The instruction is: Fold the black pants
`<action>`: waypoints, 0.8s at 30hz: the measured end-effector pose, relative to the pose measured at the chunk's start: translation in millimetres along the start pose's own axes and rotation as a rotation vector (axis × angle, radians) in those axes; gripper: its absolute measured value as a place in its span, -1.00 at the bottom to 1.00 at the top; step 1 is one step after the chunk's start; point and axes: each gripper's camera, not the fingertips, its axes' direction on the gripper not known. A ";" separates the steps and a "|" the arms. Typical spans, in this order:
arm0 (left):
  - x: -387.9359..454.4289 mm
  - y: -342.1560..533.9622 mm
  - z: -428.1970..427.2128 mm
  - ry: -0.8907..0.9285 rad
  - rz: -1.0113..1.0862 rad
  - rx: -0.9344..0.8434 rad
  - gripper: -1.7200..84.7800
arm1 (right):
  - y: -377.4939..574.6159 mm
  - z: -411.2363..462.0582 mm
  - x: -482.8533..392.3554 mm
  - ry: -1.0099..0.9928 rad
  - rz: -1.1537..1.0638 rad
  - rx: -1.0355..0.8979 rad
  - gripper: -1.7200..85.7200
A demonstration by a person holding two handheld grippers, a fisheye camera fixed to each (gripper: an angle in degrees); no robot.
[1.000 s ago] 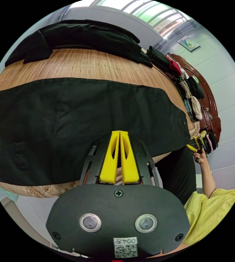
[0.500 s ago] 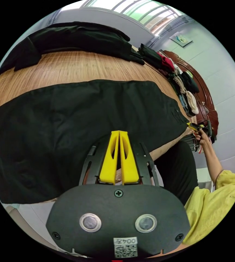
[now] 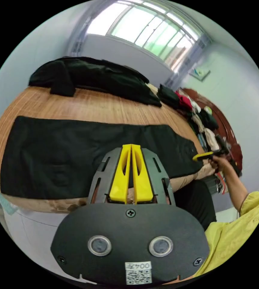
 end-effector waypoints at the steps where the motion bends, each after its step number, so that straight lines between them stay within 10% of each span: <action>1: -23.8 9.6 -24.9 -0.001 -0.061 0.058 -0.92 | -21.4 9.9 -11.5 0.012 -0.021 -0.083 -0.77; 11: -256.7 181.5 -167.7 -0.170 -0.640 0.315 -0.76 | -113.9 13.6 -73.1 0.167 -0.135 -0.369 -0.78; 24: -355.2 187.2 -142.0 -0.024 -0.705 0.215 -0.62 | -152.8 -11.4 -91.1 0.096 -0.059 -0.364 -0.78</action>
